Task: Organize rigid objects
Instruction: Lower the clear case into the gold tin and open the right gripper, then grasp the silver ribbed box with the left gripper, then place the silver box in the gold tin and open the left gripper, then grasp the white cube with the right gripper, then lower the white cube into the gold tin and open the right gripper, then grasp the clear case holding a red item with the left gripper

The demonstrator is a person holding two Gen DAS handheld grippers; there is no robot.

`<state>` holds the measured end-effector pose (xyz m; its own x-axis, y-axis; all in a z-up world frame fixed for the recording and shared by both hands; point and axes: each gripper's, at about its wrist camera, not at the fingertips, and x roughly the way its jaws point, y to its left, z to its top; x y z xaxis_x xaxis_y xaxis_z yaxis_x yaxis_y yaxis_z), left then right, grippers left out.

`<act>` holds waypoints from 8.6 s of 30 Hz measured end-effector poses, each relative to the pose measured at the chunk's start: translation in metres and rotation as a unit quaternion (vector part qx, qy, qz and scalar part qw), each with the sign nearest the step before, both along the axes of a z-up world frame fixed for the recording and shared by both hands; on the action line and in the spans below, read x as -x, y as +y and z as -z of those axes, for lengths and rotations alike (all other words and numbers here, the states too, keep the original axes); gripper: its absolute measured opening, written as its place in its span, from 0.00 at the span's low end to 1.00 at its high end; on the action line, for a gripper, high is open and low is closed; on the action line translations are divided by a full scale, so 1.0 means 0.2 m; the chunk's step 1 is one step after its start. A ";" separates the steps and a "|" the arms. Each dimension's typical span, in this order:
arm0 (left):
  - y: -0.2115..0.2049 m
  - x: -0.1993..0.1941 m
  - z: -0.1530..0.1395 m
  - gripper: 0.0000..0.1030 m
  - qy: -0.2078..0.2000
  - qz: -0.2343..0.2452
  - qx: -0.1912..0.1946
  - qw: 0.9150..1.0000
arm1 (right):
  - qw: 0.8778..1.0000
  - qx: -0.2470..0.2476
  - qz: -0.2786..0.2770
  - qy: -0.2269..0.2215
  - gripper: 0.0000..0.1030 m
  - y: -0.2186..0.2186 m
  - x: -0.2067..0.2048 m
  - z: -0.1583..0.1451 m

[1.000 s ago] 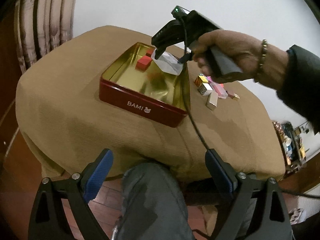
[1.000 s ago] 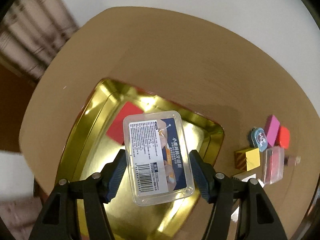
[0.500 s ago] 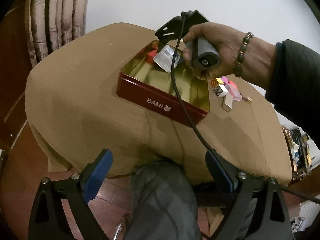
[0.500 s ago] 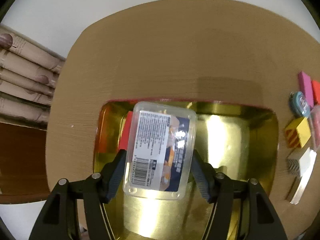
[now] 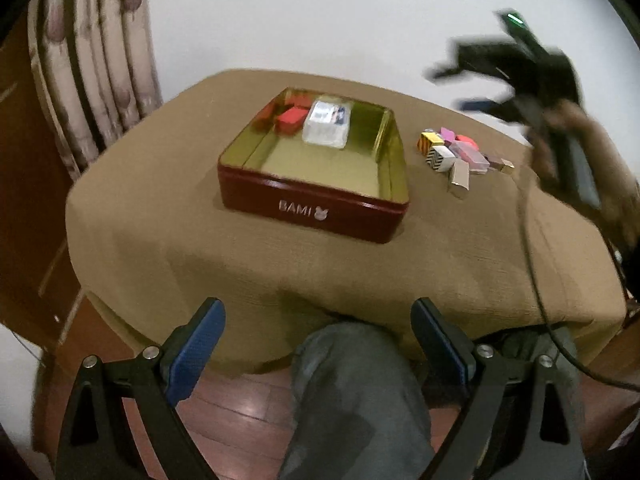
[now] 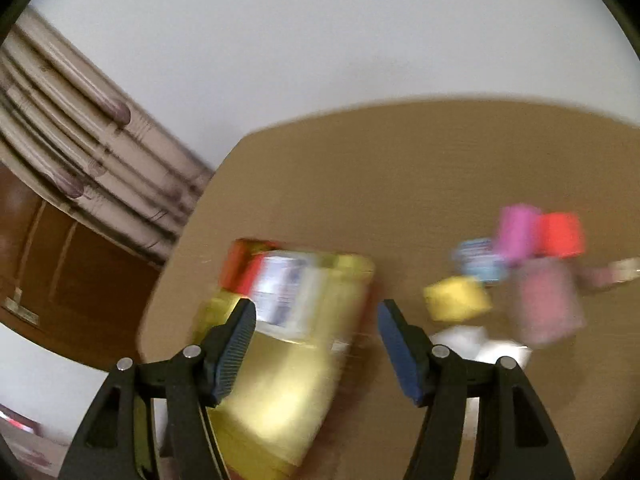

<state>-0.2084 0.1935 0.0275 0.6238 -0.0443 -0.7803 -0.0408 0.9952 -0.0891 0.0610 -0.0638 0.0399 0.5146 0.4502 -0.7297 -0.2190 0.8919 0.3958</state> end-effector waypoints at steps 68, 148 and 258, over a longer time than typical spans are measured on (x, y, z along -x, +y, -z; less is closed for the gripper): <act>-0.54 -1.11 -0.23 0.25 0.052 0.121 -0.014 0.991 | 0.963 0.136 0.225 -0.054 0.74 -1.29 0.37 0.50; 0.16 -0.15 0.18 0.91 0.081 -0.137 0.073 0.985 | 0.984 0.124 -0.111 -0.066 0.29 0.19 0.18 0.13; -1.29 -1.63 0.25 0.48 0.176 0.092 0.011 0.980 | 0.981 0.048 0.161 -0.094 0.59 -1.28 0.56 0.29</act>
<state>0.1178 -0.0651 -0.0226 0.2953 -0.1496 -0.9436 0.1081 0.9866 -0.1225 -0.0510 -0.3208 -0.0187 0.7491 0.1763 -0.6385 0.0191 0.9578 0.2868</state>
